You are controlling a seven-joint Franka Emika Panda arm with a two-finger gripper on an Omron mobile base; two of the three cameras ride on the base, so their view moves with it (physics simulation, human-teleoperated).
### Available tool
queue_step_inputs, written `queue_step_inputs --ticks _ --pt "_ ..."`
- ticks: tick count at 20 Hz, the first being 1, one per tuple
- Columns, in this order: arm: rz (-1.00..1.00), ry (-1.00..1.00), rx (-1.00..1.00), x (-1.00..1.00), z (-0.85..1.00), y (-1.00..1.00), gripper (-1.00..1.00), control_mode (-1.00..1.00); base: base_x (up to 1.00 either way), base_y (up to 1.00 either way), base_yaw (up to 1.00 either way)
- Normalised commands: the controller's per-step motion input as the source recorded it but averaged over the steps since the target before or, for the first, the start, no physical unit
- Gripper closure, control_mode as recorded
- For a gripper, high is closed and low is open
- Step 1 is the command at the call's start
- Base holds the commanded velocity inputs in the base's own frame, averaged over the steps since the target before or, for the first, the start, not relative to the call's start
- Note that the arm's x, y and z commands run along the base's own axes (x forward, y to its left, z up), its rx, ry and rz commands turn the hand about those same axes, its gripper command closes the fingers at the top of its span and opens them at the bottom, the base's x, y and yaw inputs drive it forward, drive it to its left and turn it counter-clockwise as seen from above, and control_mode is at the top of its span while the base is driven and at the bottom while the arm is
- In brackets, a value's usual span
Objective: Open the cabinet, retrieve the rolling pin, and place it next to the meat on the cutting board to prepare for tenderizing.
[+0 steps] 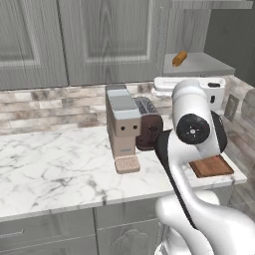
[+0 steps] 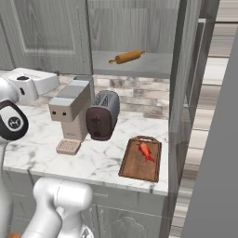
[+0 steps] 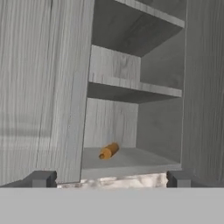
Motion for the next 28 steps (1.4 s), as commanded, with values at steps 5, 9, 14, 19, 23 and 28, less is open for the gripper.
queue_step_inputs --ticks 5,9,14,19,23,28 --pt "0.11 -0.01 0.0 0.4 0.02 0.11 -1.0 -1.0 0.0 0.0 0.0" --pt "0.08 0.0 0.0 0.52 0.0 0.0 -1.0 -1.0 0.0 0.0 0.0" --pt "0.05 0.0 0.0 0.5 0.0 0.0 -1.0 -1.0 0.0 0.0 0.0" --pt "0.03 0.0 0.0 0.49 0.0 0.0 -1.0 -1.0 0.0 0.0 0.0" --pt "0.05 0.0 0.0 0.54 -0.07 0.0 -1.0 -1.0 0.0 0.0 0.0" --pt "0.06 0.0 0.01 0.53 -0.19 0.0 -1.0 -1.0 0.0 0.0 0.0"
